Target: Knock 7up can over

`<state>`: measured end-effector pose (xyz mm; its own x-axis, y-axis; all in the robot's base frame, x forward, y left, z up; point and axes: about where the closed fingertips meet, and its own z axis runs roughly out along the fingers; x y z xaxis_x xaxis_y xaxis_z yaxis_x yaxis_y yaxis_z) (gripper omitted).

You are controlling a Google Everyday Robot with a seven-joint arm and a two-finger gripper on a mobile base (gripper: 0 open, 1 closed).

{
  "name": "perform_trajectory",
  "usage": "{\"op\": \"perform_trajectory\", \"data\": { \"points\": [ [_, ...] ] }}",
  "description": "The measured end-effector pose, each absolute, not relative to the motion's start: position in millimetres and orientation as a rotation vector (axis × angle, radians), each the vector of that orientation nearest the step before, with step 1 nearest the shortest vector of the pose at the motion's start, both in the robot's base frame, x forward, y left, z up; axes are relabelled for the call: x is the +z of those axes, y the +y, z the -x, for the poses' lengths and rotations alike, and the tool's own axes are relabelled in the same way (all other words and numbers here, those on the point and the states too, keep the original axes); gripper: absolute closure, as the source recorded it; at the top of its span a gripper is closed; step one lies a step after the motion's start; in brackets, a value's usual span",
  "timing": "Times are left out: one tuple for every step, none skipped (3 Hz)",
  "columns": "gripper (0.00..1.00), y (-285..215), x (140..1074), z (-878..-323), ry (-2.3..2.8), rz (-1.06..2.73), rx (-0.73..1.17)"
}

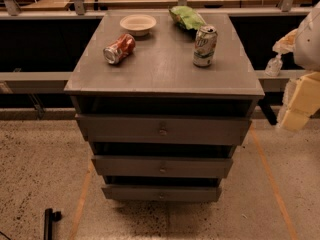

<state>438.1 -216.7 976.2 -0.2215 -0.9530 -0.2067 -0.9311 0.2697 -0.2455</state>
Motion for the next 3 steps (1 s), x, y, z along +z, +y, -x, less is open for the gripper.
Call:
{"op": "perform_trajectory", "data": {
  "points": [
    [0.0, -216, 977, -439, 2.229, 1.717, -0.098],
    [0.0, -213, 978, -466, 2.163, 1.616, 0.005],
    [0.0, -203, 977, -508, 2.081, 1.481, 0.089]
  ]
}}
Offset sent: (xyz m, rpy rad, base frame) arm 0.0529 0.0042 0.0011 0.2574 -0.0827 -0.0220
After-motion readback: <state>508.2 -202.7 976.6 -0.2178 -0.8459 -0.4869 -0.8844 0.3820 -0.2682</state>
